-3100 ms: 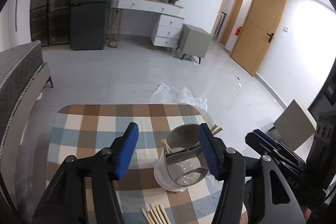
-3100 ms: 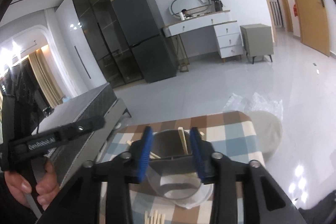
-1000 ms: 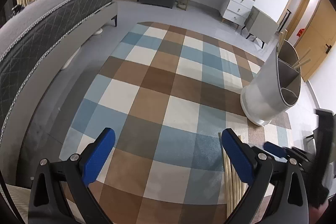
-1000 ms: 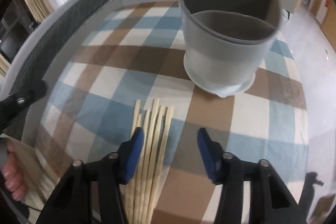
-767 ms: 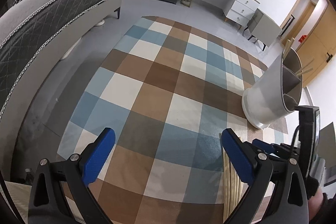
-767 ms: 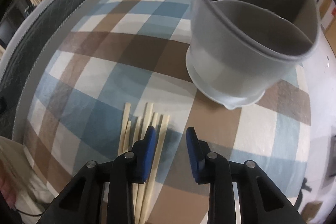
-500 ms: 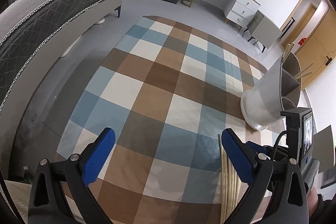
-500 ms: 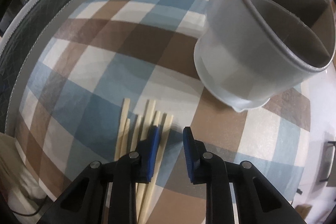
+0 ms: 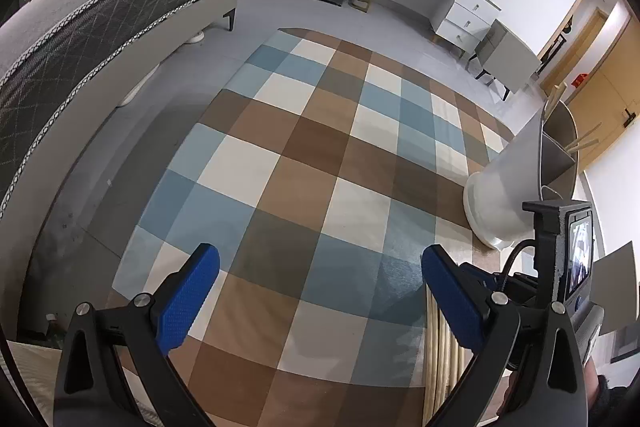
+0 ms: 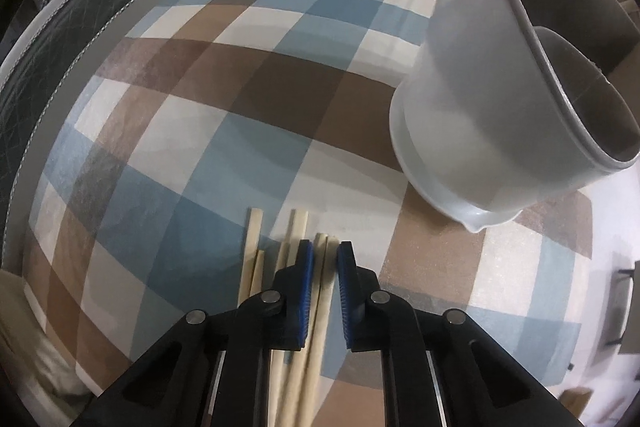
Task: Organize utensils
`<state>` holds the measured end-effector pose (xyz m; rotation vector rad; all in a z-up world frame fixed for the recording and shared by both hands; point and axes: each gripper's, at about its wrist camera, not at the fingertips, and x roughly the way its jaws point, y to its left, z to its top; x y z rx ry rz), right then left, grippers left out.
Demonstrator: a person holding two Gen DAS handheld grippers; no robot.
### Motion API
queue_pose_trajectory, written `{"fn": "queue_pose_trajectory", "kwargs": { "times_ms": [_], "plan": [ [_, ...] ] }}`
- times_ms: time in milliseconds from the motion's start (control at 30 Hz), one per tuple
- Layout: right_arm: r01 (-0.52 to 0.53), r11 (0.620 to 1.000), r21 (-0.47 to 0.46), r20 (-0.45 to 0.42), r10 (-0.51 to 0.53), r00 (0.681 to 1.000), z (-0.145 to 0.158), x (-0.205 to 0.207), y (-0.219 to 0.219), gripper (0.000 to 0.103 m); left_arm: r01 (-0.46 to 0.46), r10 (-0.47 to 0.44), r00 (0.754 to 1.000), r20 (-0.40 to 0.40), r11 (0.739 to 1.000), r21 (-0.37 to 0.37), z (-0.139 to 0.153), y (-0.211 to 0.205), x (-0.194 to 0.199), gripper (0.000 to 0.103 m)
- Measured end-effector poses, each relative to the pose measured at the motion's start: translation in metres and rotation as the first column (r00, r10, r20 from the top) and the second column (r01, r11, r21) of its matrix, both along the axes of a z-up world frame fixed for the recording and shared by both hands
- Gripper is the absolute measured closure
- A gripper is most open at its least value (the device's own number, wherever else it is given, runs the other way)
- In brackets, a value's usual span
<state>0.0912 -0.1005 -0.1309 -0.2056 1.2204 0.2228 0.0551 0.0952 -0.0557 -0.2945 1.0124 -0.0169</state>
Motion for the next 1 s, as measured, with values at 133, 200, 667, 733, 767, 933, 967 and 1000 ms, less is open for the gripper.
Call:
{"fn": "queue_pose_trajectory", "kwargs": {
  "times_ms": [133, 200, 667, 733, 767, 933, 967, 1000],
  "plan": [
    [0.024, 0.999, 0.041, 0.052, -0.026, 0.998, 0.006, -0.002, 0.002, 0.103, 0.014, -0.014, 1.0, -0.008, 1.0, 0.011, -0.003, -0.003, 0.0, 0.004],
    [0.041, 0.995, 0.095, 0.076, -0.048, 0.996, 0.018, -0.009, -0.007, 0.103, 0.022, -0.021, 1.0, -0.016, 0.999, 0.024, -0.006, -0.005, 0.0, 0.004],
    [0.105, 0.953, 0.284, 0.122, -0.144, 0.982, 0.045, -0.046, -0.06, 0.103, 0.093, -0.092, 0.991, -0.099, 0.996, 0.007, -0.022, -0.031, 0.001, 0.004],
    [0.112, 0.944, 0.309, 0.12, -0.156, 0.981, 0.046, -0.049, -0.067, 0.103, 0.129, -0.126, 0.986, -0.11, 0.992, 0.014, -0.024, -0.042, 0.005, 0.004],
    [0.117, 0.942, 0.316, 0.118, -0.162, 0.98, 0.046, -0.05, -0.069, 0.1, 0.151, -0.148, 0.982, -0.118, 0.988, 0.018, -0.026, -0.049, 0.008, 0.004],
    [0.17, 0.917, 0.36, 0.104, -0.22, 0.97, 0.043, -0.058, -0.087, 0.1, 0.217, -0.203, 0.961, -0.187, 0.975, 0.056, -0.047, -0.076, 0.025, 0.004],
    [0.187, 0.909, 0.372, 0.097, -0.238, 0.966, 0.043, -0.059, -0.092, 0.098, 0.221, -0.205, 0.958, -0.201, 0.973, 0.061, -0.051, -0.079, 0.029, 0.004],
    [0.198, 0.901, 0.387, 0.09, -0.251, 0.964, 0.044, -0.058, -0.097, 0.097, 0.221, -0.203, 0.956, -0.213, 0.973, 0.064, -0.053, -0.081, 0.032, 0.005]
  ]
}}
